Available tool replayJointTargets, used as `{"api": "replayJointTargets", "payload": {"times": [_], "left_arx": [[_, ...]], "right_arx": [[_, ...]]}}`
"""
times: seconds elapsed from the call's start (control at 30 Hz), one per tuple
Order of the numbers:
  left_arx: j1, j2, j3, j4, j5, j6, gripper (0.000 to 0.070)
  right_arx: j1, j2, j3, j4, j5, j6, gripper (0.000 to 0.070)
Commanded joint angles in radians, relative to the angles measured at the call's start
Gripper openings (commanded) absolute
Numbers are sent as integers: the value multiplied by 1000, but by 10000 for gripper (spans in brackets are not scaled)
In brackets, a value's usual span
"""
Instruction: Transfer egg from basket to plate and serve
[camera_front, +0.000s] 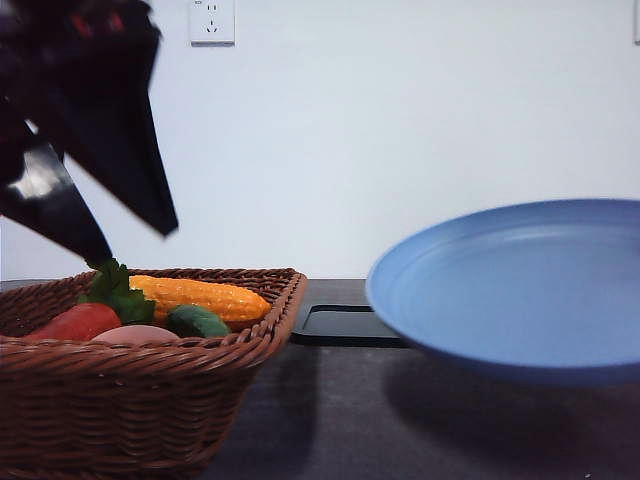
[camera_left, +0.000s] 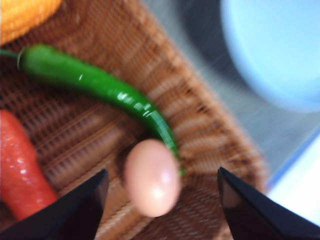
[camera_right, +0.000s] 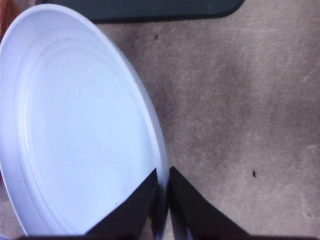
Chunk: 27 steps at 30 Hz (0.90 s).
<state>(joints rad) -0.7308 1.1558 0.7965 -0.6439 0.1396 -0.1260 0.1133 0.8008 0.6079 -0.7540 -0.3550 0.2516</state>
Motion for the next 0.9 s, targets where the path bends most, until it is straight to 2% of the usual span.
{"api": "replayJointTargets", "payload": {"times": [0.0,0.4,0.73,0.8,0.87], "left_arx": [[-16,47,24,-6,-11,52,446],[-30,264,48,-3,-21,116,446],[-30,302,48,40,-21,117,441],[-30,302,48,38,-21,117,433],[-30,302,48,37,-21,117,386]], "right_arx": [[-6,-12,20,-2,-4,8,0],[-21,-94,72,-61,-9,7,0],[-20,-119,79,-81,-11,7,0],[-20,-119,79,-85,-11,7,0],[-20,-119,79,-85,-12,7,0]]}}
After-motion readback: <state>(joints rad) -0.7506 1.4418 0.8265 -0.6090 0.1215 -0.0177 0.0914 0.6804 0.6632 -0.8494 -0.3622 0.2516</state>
